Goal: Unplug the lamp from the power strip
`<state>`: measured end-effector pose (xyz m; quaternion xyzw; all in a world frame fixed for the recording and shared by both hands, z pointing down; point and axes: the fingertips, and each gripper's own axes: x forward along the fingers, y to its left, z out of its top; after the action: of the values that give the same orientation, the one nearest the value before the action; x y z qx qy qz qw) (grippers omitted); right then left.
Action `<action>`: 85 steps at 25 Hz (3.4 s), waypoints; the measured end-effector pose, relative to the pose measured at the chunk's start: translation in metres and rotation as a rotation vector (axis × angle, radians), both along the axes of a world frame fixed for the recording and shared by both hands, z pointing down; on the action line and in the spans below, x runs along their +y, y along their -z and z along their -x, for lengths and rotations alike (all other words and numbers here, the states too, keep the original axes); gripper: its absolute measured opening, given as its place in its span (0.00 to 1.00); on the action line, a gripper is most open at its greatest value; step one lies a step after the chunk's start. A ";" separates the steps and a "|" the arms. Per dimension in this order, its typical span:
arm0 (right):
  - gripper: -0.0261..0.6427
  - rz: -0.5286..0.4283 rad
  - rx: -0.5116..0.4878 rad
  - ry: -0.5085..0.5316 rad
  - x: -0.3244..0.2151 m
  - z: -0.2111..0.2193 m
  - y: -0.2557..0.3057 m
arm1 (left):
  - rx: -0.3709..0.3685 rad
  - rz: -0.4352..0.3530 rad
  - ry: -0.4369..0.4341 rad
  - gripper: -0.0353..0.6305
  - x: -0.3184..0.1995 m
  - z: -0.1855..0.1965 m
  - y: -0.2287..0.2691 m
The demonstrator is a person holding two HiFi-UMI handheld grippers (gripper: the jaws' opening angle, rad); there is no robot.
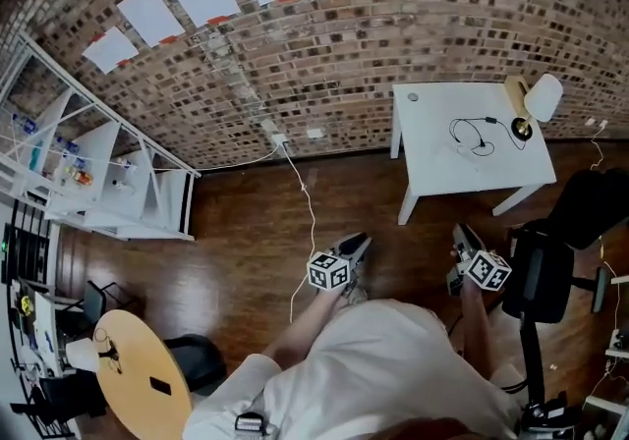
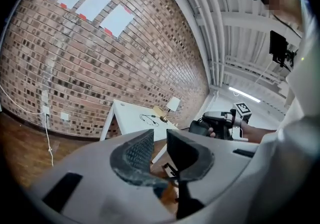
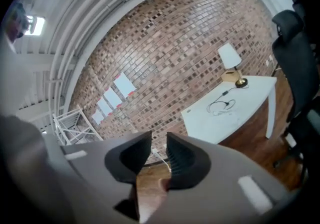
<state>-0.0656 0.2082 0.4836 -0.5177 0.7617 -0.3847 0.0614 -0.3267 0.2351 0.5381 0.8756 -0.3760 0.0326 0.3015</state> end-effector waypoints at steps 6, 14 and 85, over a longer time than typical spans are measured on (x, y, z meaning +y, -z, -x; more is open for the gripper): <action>0.11 0.114 0.075 -0.152 0.045 -0.087 -0.015 | -0.032 -0.021 -0.091 0.13 -0.002 -0.069 0.008; 0.11 0.173 0.127 -0.188 0.092 -0.152 -0.024 | -0.067 0.079 -0.060 0.06 -0.001 -0.114 -0.003; 0.03 0.219 0.531 0.377 0.143 -0.197 -0.164 | -0.146 0.222 -0.069 0.06 0.098 -0.285 -0.071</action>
<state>0.1310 0.3516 0.6475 -0.4536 0.7875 -0.3205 -0.2671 -0.0418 0.3329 0.6088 0.8445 -0.3607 0.1480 0.3671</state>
